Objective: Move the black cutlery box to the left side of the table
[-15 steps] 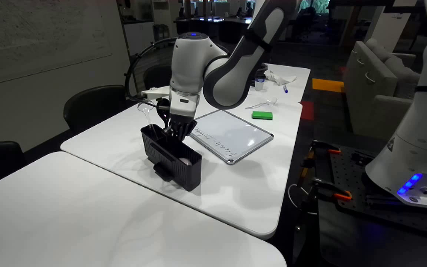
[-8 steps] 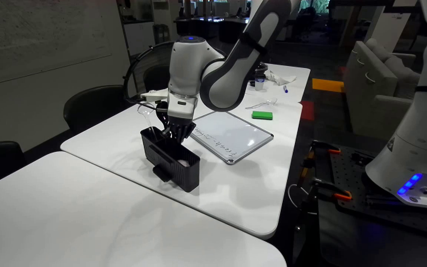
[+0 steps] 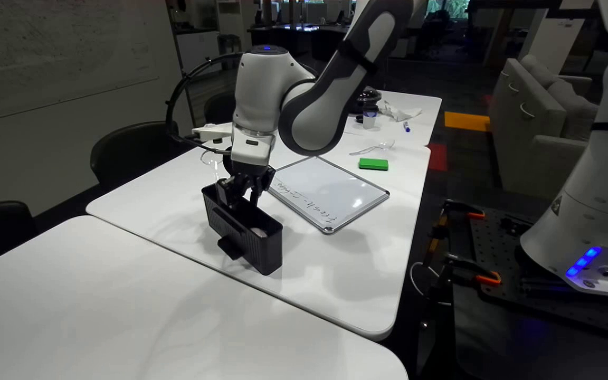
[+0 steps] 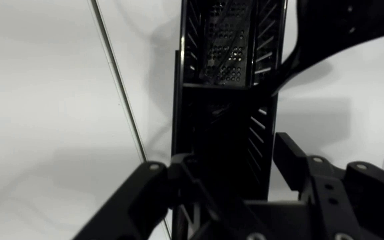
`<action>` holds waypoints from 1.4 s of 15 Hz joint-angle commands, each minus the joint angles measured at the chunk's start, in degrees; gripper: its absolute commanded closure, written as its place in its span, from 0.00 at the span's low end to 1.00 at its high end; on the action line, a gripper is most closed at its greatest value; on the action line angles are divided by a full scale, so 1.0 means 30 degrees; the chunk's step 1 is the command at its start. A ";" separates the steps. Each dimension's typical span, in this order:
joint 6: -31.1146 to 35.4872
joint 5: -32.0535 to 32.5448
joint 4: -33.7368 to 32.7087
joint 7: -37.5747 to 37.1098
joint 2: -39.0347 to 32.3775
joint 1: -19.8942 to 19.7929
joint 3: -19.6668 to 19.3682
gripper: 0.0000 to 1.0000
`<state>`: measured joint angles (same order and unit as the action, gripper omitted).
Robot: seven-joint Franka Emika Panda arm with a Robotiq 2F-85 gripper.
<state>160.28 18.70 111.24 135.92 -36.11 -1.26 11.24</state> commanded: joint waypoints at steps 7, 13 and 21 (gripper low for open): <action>-0.0970 -0.0764 0.1808 -0.0247 0.3928 0.0122 0.0471 0.00; -0.4278 -0.2982 0.3648 -0.0455 0.8306 -0.0007 0.0493 0.00; -0.7530 -0.5143 0.5431 -0.0741 1.2553 0.0670 -0.0812 0.00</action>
<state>139.94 4.45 124.21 134.63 -3.60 -0.80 10.80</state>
